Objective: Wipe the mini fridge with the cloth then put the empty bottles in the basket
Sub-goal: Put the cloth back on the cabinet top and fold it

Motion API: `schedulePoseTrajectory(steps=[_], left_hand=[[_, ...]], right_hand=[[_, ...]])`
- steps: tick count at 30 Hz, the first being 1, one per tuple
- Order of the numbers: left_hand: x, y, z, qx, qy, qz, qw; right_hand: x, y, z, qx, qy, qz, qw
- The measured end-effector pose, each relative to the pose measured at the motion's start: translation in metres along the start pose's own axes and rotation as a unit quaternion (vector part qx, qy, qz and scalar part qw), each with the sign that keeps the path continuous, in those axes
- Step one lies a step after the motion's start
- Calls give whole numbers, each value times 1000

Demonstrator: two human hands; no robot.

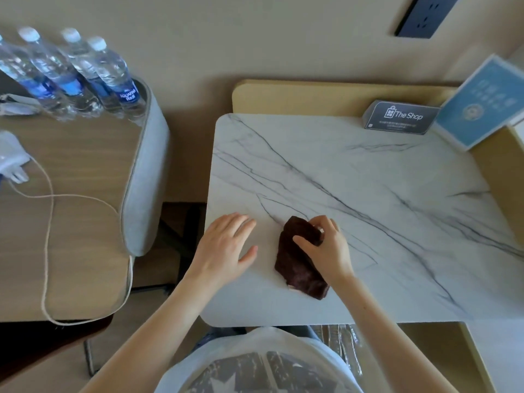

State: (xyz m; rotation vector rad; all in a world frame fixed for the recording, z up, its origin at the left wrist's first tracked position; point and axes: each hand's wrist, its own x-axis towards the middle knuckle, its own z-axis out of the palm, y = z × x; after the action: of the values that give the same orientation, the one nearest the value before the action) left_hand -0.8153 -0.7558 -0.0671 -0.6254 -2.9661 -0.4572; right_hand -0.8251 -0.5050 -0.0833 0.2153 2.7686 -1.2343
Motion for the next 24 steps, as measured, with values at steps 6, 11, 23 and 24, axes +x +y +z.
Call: schedulePoseTrajectory(steps=[6, 11, 23, 24], left_hand=[[6, -10, -7, 0, 16, 38, 999], [4, -23, -15, -5, 26, 34, 999], [-12, -37, -19, -15, 25, 9, 1000], [-12, -37, -18, -18, 22, 9, 1000]], right_hand=[[-4, -28, 6, -58, 1, -8, 998], [3, -58, 24, -34, 12, 52, 998], [-14, -61, 39, 74, -23, 24, 997], [-18, -55, 35, 24, -12, 0, 1000]])
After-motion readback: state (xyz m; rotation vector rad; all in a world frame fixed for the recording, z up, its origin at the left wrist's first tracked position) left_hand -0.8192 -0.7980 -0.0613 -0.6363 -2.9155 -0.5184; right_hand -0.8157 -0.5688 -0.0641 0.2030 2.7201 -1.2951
